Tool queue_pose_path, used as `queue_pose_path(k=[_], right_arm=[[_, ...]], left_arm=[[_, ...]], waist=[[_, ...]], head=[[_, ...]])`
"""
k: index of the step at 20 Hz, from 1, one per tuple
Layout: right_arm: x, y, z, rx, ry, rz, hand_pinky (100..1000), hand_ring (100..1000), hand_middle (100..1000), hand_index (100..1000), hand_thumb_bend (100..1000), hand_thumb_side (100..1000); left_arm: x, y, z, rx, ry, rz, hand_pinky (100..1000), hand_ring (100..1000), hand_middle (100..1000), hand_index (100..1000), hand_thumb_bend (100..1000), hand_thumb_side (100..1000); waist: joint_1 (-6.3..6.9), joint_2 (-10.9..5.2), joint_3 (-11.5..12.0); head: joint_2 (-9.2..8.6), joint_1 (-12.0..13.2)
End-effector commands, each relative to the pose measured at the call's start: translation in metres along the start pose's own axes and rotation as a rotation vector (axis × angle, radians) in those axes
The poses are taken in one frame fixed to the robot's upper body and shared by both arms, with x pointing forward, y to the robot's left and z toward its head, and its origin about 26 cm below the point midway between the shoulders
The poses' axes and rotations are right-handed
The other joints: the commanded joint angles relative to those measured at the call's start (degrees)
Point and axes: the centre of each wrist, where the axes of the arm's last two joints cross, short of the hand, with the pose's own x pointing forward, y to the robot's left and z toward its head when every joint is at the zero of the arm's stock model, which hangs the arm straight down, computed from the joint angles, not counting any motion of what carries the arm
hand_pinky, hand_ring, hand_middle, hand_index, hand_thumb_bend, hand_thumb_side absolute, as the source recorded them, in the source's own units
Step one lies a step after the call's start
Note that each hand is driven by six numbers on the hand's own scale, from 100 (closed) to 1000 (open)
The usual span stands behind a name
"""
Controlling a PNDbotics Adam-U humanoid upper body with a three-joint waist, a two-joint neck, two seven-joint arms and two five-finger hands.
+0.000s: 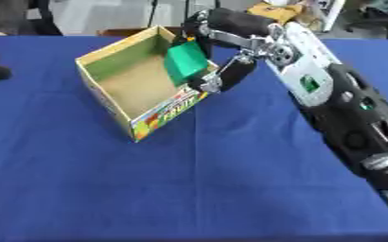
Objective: Pick up objects on the table and place them in the box.
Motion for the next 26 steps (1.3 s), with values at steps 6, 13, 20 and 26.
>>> queue_pose_path(k=[6,13,20,26], right_arm=[[-0.054,0.022,-0.001,-0.038,0.312,-0.018,468,429,331,458,100,100],[-0.069,0.051,0.001,0.023,0.394,0.017,568,617,617,725,100,223],[-0.068,0.059,-0.001,0.097,0.357,0.048,671,752,838,879,375,528],[-0.065,0.047,-0.001,0.037,0.318,0.087,678,770,858,890,554,608]], left_arm=[[0.021,-0.025,-0.022,-0.077,-0.089,0.065,704,613,621,745,610,997],[0.021,-0.026,-0.022,-0.082,-0.083,0.069,704,612,620,745,608,1000],[0.021,-0.025,-0.021,-0.082,-0.080,0.069,704,612,620,744,610,1000],[0.020,-0.024,-0.020,-0.078,-0.077,0.063,704,612,620,744,612,998]], waist=[[-0.07,0.44,7.3],[0.17,1.03,9.6],[0.15,0.86,9.4],[0.14,0.42,8.7]], head=[[-4.23,-6.8],[-5.02,-9.9],[-4.98,-10.3],[-4.97,-9.8]])
